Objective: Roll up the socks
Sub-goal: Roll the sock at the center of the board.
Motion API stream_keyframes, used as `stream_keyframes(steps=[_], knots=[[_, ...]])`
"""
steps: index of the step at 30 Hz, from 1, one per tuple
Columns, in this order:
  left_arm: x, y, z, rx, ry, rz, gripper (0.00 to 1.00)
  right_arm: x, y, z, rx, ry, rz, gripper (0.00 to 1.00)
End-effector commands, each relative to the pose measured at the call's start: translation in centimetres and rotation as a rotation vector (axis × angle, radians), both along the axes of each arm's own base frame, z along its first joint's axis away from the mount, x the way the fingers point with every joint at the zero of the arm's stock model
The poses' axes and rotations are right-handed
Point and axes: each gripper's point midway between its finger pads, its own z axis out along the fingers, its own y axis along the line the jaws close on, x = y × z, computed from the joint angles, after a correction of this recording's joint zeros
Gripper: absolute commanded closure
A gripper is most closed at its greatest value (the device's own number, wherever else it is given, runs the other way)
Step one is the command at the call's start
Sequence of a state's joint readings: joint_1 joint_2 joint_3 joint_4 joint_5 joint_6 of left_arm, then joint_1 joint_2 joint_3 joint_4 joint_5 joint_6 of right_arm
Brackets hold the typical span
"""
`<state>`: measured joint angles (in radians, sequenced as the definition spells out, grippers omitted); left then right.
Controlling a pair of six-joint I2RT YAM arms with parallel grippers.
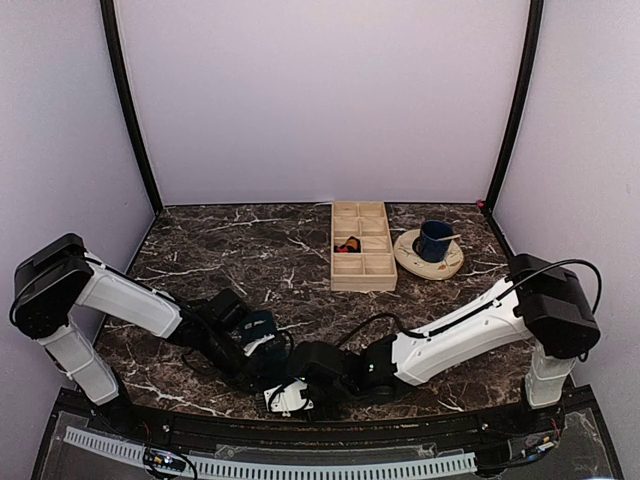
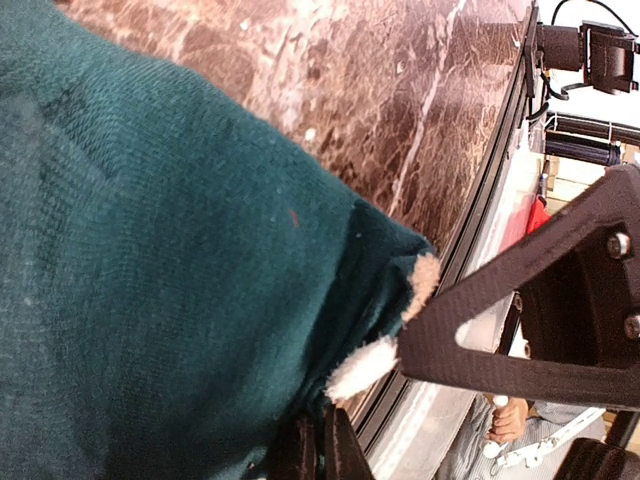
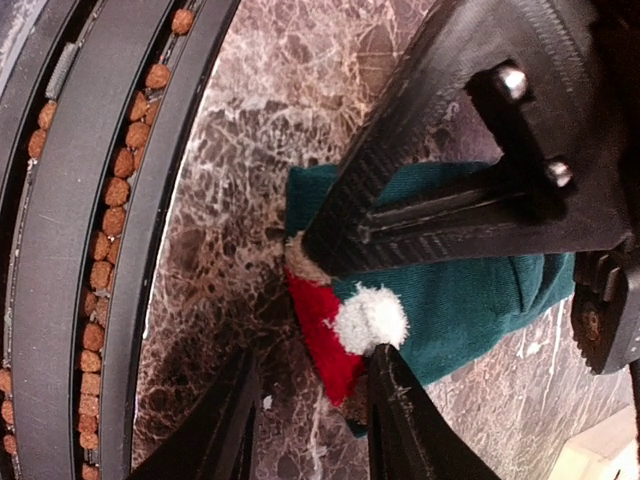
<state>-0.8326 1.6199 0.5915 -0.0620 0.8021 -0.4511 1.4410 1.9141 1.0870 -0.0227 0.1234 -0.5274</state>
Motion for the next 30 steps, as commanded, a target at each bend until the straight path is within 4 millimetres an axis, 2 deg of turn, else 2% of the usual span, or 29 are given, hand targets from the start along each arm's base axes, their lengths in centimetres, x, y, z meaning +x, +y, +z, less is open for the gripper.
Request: stream_keyframes(steps=[1, 13, 21, 23, 30], knots=[[0.3, 0.3, -0.3, 0.022, -0.003, -0.005, 1.0, 0.4, 0.9, 0.0, 0.016, 0.001, 0.004, 0.66], [0.5, 0.2, -0.5, 0.031, 0.001, -0.022, 1.0, 3.0, 0.1, -0.7, -0.021, 0.019, -0.043, 0.66], [1.2, 0.3, -0.1, 0.031, -0.01, -0.012, 1.0, 2.5, -1.2, -2.2, -0.092, 0.093, -0.033, 0.7], [1.4, 0.3, 0.0, 0.03, -0.012, -0.01, 1.0, 2.5, -0.6, -1.8, -0.09, 0.109, -0.029, 0.7], [1.7, 0.3, 0.1, 0.027, -0.003, -0.011, 1.0, 2.1, -1.2, -2.9, -0.134, 0.149, -0.025, 0.75]])
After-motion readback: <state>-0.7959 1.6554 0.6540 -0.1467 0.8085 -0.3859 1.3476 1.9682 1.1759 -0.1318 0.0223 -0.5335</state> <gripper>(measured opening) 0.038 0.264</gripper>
